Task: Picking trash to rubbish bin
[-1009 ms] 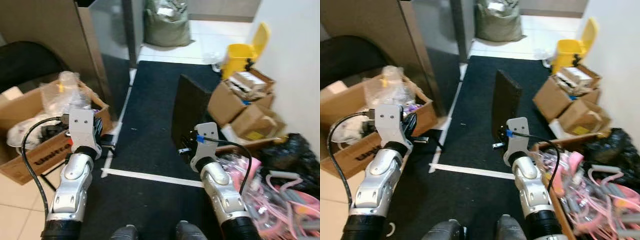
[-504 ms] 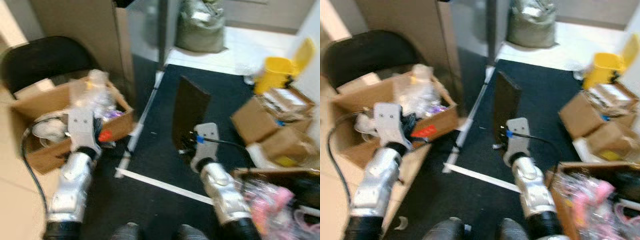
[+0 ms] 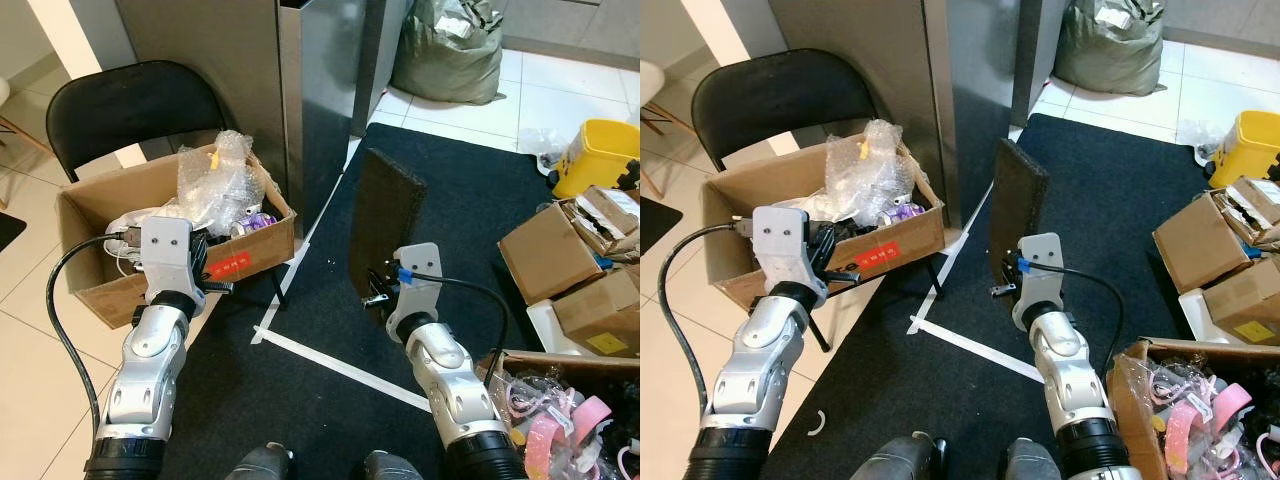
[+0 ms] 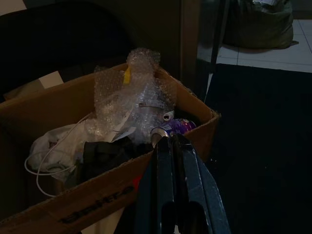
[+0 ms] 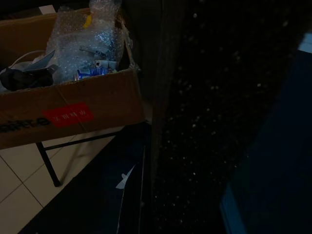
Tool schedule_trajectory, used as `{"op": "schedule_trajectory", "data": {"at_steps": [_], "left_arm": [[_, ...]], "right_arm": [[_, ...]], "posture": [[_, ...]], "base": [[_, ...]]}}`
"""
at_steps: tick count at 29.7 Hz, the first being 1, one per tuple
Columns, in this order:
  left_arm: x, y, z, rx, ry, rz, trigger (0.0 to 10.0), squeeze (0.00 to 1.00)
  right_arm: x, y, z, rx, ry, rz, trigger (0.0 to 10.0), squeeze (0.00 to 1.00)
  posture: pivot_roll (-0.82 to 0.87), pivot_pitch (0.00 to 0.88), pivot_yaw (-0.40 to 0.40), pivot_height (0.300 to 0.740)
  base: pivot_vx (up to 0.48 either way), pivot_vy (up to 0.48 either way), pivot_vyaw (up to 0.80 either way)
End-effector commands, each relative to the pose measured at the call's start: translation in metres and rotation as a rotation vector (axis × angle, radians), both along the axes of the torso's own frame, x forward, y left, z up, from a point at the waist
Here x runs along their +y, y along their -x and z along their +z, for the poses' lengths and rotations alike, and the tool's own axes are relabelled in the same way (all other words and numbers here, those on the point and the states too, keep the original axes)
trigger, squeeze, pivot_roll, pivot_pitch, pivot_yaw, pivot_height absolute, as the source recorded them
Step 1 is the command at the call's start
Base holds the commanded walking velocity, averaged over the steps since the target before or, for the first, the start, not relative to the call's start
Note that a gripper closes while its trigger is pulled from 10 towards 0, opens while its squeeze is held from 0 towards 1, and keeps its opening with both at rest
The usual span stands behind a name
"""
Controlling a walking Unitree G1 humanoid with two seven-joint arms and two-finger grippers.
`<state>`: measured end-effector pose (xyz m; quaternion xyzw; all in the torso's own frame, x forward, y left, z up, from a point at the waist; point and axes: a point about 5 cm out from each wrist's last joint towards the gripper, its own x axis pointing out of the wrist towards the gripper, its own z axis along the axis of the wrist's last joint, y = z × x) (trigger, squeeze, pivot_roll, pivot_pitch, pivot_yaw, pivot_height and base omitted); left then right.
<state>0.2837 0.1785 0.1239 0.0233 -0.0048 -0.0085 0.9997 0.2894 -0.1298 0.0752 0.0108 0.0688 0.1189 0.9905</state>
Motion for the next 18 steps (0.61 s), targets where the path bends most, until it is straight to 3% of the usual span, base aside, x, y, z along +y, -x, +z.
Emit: {"op": "schedule_trajectory", "data": {"at_steps": [1, 5, 14, 18], "left_arm": [[0.0021, 0.0014, -0.0029, 0.017, -0.014, 0.006, 10.0, 0.0], [0.0021, 0.0012, -0.0028, 0.016, -0.014, 0.007, 10.0, 0.0], [0.0022, 0.0016, -0.0028, 0.015, -0.012, 0.008, 10.0, 0.0], [0.0013, 0.0014, -0.0028, 0.013, -0.01, 0.005, 10.0, 0.0]], "right_arm": [[0.0008, 0.0011, -0.0029, 0.007, -0.002, 0.002, 10.0, 0.0], [0.0013, 0.0013, -0.0028, 0.007, -0.003, 0.003, 10.0, 0.0], [-0.0028, 0.0012, -0.0044, 0.023, -0.04, -0.027, 10.0, 0.0], [-0.0024, 0.0019, -0.0049, 0.025, -0.042, -0.026, 10.0, 0.0]], "posture": [[0.03, 0.067, 0.025, 0.74], [0.03, 0.066, 0.024, 0.74], [0.03, 0.067, 0.024, 0.74], [0.03, 0.063, 0.025, 0.74]], "base": [[0.0, 0.0, 0.43], [0.18, 0.0, 0.43], [0.027, 0.0, 0.0], [0.24, 0.0, 0.0]]}}
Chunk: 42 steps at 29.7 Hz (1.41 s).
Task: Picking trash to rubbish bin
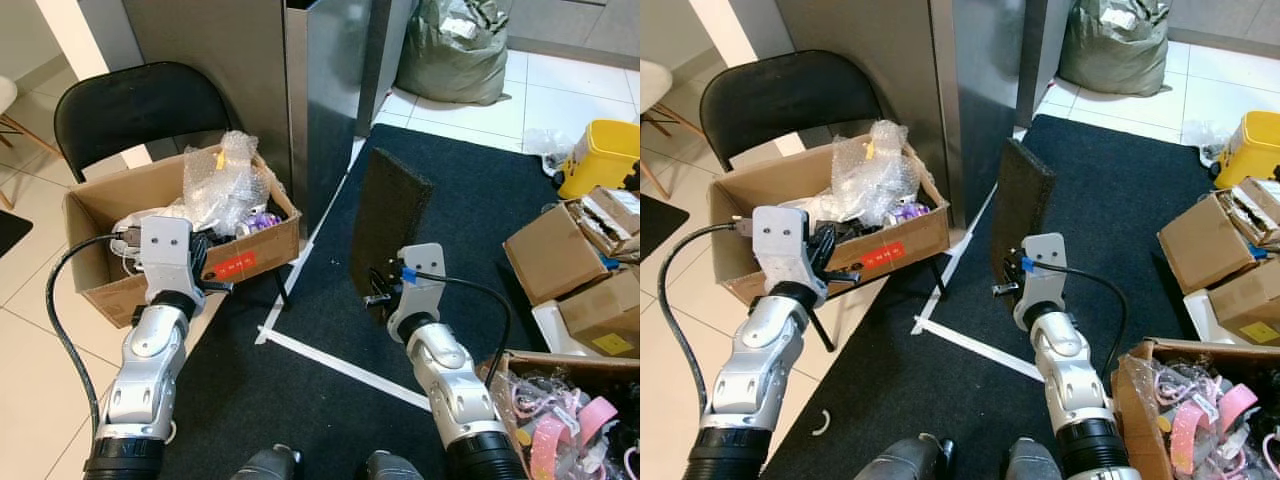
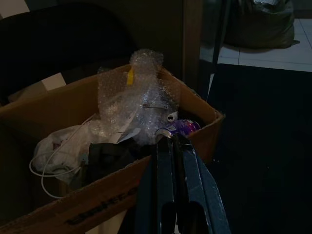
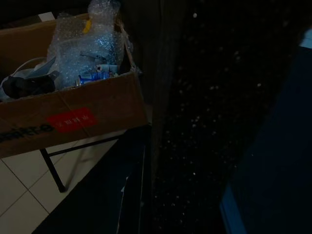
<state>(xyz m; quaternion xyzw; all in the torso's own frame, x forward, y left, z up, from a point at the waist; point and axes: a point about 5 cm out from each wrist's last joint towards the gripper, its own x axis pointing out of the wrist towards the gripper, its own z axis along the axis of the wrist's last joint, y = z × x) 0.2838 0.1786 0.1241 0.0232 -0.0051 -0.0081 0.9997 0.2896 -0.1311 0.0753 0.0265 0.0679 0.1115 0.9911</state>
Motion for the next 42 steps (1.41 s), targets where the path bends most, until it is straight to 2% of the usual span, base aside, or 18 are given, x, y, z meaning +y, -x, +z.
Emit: {"op": "schedule_trajectory", "data": {"at_steps": [1, 37, 42], "left_arm": [[0.0008, 0.0014, -0.0027, 0.012, -0.01, 0.002, 10.0, 0.0], [0.002, 0.0003, -0.0007, 0.006, -0.019, -0.007, 10.0, 0.0], [0.0022, -0.0001, -0.0004, 0.005, -0.02, -0.008, 10.0, 0.0]], "right_arm": [[-0.0007, 0.0022, -0.0051, 0.023, -0.014, -0.008, 10.0, 0.0], [0.0025, 0.0028, -0.007, 0.025, -0.027, -0.005, 10.0, 0.0], [0.0055, 0.0035, -0.0067, 0.013, 0.005, 0.024, 10.0, 0.0]], "posture": [[0.03, 0.062, 0.025, 0.74], [0.04, 0.05, 0.033, 0.74], [0.04, 0.051, 0.035, 0.74]], "base": [[0.274, 0.0, 0.0], [0.306, 0.0, 0.0], [0.304, 0.0, 0.0]]}}
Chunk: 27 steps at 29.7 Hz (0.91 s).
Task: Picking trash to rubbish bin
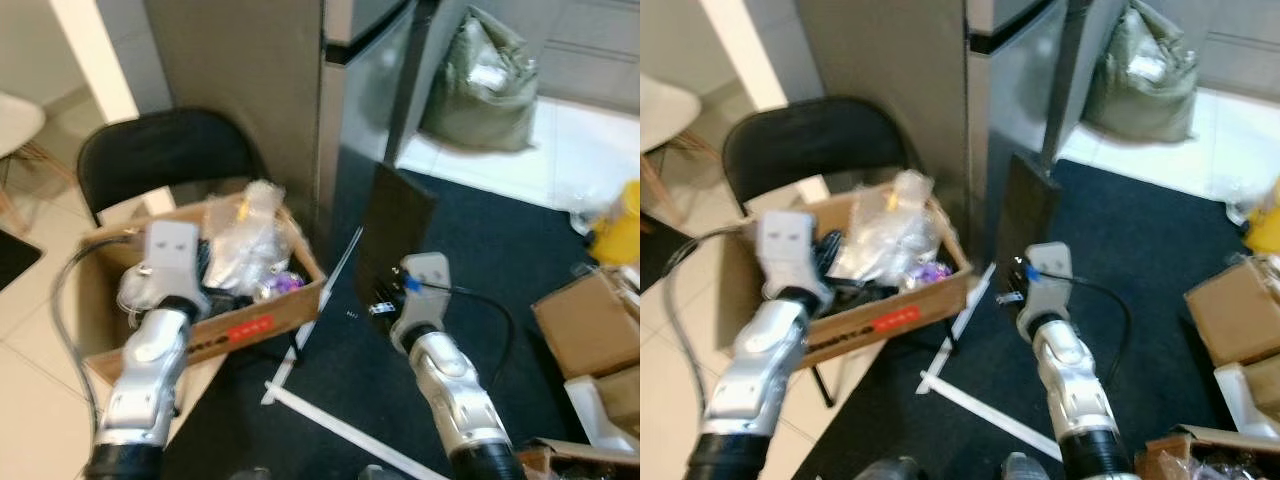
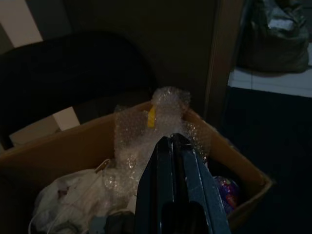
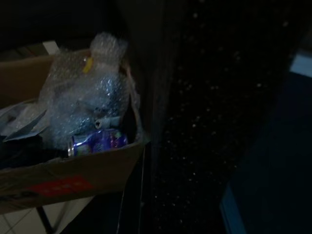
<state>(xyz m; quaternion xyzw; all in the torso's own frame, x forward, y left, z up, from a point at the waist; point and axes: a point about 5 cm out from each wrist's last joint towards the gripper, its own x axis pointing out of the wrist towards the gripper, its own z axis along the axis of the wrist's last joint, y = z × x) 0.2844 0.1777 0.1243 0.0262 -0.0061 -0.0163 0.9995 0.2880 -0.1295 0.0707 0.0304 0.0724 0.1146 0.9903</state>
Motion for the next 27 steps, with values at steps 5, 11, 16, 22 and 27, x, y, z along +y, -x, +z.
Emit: {"op": "schedule_trajectory", "data": {"at_steps": [5, 11, 16, 22, 27], "left_arm": [[0.0035, 0.0004, -0.0004, 0.007, -0.015, 0.01, 10.0, 0.0], [0.0035, 0.0, 0.0001, 0.006, -0.016, 0.01, 10.0, 0.0], [0.0036, -0.0014, 0.001, 0.004, -0.018, 0.01, 10.0, 0.0], [0.0042, -0.0022, 0.0024, 0.001, -0.022, 0.012, 10.0, 0.0], [0.0055, -0.0022, 0.0031, -0.001, -0.021, 0.017, 10.0, 0.0]], "right_arm": [[0.0056, 0.0021, -0.0019, 0.002, 0.016, 0.027, 10.0, 0.0], [0.0062, 0.0011, -0.0014, -0.002, 0.015, 0.03, 10.0, 0.0], [0.0077, -0.0011, 0.0, -0.006, 0.014, 0.031, 10.0, 0.0], [0.0099, -0.0032, 0.0007, -0.009, 0.009, 0.033, 10.0, 0.0], [0.0105, -0.0036, 0.0007, -0.011, 0.01, 0.038, 10.0, 0.0]], "posture": [[0.04, 0.053, 0.034, 0.74], [0.05, 0.055, 0.034, 0.74], [0.05, 0.062, 0.034, 0.74], [0.06, 0.062, 0.034, 0.74], [0.06, 0.064, 0.032, 0.74]], "base": [[0.307, 0.0, 0.27], [0.306, 0.0, 0.49], [0.304, 0.0, 0.5], [0.302, 0.0, 0.49], [0.302, 0.0, 0.0]]}}
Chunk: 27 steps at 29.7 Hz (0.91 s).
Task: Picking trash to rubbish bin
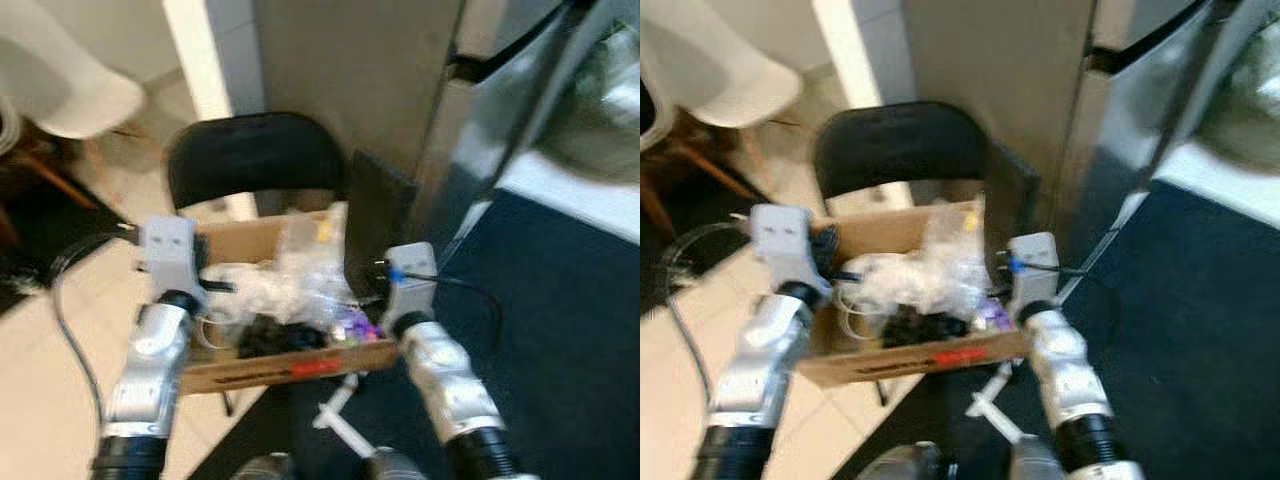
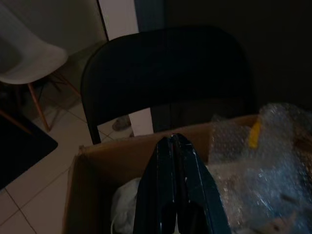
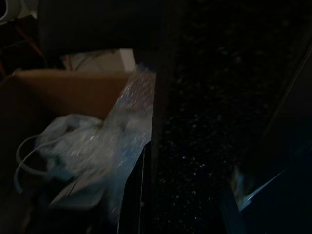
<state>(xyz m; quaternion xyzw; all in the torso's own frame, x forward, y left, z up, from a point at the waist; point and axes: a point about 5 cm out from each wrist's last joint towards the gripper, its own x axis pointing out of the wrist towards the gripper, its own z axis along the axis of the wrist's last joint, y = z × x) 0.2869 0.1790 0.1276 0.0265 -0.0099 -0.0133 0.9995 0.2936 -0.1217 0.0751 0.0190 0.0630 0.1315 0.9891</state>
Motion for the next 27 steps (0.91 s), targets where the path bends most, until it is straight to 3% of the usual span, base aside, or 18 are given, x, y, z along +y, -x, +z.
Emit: {"op": "schedule_trajectory", "data": {"at_steps": [1, 16, 21, 22, 23, 27], "left_arm": [[0.004, 0.0, 0.0, 0.007, -0.021, 0.011, 10.0, 0.0], [0.006, -0.001, 0.001, 0.004, -0.034, 0.03, 10.0, 0.0], [0.001, -0.003, -0.005, 0.034, -0.104, -0.002, 10.0, 0.0], [0.0, -0.004, -0.009, 0.061, -0.177, -0.025, 10.0, 0.0], [0.0, -0.004, -0.009, 0.061, -0.177, -0.025, 10.0, 0.0], [0.004, -0.005, -0.018, 0.12, -0.269, -0.057, 10.0, 0.0]], "right_arm": [[0.003, 0.002, -0.004, 0.012, -0.008, 0.003, 10.0, 0.0], [0.001, -0.003, -0.004, 0.026, -0.047, -0.01, 10.0, 0.0], [0.0, -0.011, 0.001, 0.01, -0.056, 0.017, 10.0, 0.0], [0.0, -0.016, 0.002, 0.013, -0.03, 0.041, 10.0, 0.0], [0.0, -0.016, 0.002, 0.013, -0.03, 0.041, 10.0, 0.0], [0.001, -0.024, -0.003, 0.066, 0.117, 0.125, 10.0, 0.0]], "posture": [[0.06, 0.064, 0.032, 0.74], [0.07, 0.071, 0.031, 0.74], [0.07, 0.076, 0.035, 0.74], [0.07, 0.079, 0.035, 0.74], [0.07, 0.079, 0.035, 0.74], [0.07, 0.078, 0.026, 0.74]], "base": [[0.292, 0.0, 0.0], [0.231, 0.0, 0.0], [0.0, 0.0, 0.0], [0.0, 0.0, 0.0], [0.0, 0.0, 0.0], [0.0, 0.0, 0.0]]}}
